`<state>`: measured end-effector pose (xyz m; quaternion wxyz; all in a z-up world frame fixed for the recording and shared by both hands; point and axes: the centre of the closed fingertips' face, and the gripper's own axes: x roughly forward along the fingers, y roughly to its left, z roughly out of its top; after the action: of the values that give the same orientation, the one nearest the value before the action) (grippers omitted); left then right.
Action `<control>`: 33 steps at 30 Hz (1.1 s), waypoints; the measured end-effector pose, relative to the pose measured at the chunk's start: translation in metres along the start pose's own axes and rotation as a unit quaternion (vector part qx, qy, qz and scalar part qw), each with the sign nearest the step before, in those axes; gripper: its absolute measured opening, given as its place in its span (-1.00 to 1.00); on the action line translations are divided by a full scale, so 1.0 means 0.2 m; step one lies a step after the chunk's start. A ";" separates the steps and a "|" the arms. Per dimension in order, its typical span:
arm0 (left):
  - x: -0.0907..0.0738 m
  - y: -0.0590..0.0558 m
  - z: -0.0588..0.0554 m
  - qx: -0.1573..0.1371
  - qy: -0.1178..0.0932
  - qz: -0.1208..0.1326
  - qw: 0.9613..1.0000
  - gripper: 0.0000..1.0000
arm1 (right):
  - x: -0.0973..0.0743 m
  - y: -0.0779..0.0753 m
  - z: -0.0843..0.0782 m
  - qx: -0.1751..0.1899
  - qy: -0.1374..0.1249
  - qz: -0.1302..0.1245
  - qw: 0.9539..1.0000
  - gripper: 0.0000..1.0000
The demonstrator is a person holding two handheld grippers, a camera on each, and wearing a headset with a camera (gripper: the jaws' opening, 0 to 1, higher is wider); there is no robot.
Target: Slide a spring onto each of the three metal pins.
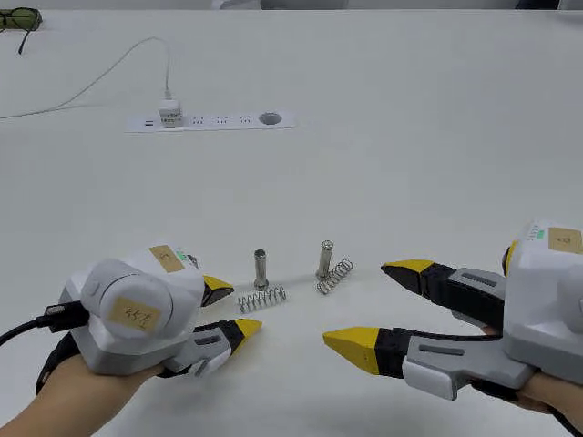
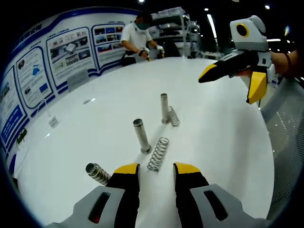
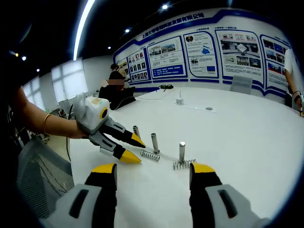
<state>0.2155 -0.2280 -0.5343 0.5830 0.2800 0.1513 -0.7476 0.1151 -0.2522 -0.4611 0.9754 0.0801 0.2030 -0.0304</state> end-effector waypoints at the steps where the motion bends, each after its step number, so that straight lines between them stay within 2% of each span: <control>1: 0.00 0.00 0.00 0.002 0.000 -0.001 1.000 -0.44 | 0.00 0.00 0.00 0.004 -0.001 -0.001 1.000 0.26; 4: 0.01 0.01 -0.01 0.011 0.002 -0.003 1.000 -0.50 | -0.01 0.00 0.00 0.015 -0.005 -0.002 1.000 0.26; 11: 0.03 0.01 0.00 0.018 -0.004 -0.017 1.000 -0.59 | -0.02 0.00 0.01 0.021 -0.008 -0.006 1.000 0.25; 16: 0.03 0.00 0.00 0.023 -0.004 -0.021 0.999 -0.74 | -0.02 0.02 0.01 0.026 -0.008 -0.005 1.000 0.22; 22: 0.03 0.00 0.00 0.032 -0.001 -0.023 0.999 -0.76 | -0.01 0.03 0.01 0.021 -0.003 -0.006 1.000 0.21; 33: 0.02 -0.03 -0.01 0.022 0.003 -0.035 0.999 -0.81 | -0.02 0.01 0.00 0.033 -0.006 -0.015 0.999 0.20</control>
<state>0.2095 -0.2280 -0.5396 0.5495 0.2890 0.1462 -0.7702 0.1117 -0.2509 -0.4588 0.9728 0.1092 0.1972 -0.0525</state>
